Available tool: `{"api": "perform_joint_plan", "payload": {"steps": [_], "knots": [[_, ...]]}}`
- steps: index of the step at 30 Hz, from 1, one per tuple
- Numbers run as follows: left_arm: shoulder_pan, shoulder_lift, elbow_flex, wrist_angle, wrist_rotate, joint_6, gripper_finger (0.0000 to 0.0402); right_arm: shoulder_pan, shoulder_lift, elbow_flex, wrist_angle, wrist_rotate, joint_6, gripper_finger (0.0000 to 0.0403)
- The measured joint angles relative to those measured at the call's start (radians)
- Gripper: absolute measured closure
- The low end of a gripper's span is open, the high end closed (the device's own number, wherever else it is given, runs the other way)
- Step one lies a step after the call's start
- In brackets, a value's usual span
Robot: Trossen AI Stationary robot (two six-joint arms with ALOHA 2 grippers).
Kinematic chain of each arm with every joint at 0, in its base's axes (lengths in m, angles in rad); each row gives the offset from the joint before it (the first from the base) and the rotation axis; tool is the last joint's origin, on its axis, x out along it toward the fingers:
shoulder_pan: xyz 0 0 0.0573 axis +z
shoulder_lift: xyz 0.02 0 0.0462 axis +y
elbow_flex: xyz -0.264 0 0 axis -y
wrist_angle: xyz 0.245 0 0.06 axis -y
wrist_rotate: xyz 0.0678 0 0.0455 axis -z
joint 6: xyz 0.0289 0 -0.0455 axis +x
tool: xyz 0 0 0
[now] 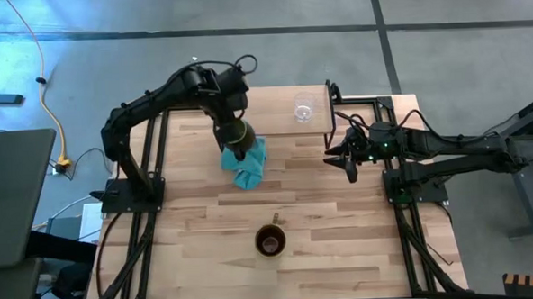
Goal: Stack small to large cups/mugs on shelf
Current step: Put the black mug on the shelf
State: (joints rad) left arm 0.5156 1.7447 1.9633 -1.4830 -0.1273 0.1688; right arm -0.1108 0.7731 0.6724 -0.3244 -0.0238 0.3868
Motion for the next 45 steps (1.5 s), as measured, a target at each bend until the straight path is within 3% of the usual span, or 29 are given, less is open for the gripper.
{"api": "perform_joint_plan", "payload": {"steps": [16,20,27,36,45], "knots": [[0.081,0.003,0.024,0.122,0.005,0.066,0.0401,0.000,0.000,0.000,0.000,0.025,-0.016,0.0258],[0.094,0.051,0.115,0.123,0.005,0.067,0.0401,0.000,0.001,0.000,0.000,0.025,-0.028,0.0258],[0.101,0.213,0.394,0.059,0.003,0.117,0.0401,0.000,0.031,0.001,-0.006,0.024,-0.029,0.0258],[0.134,0.288,0.361,0.032,0.012,0.137,0.0401,0.000,0.112,0.001,0.003,-0.015,-0.028,0.0258],[0.132,0.283,0.393,0.087,0.042,0.137,0.0401,0.001,0.188,0.001,0.013,-0.018,-0.038,0.0258]]}}
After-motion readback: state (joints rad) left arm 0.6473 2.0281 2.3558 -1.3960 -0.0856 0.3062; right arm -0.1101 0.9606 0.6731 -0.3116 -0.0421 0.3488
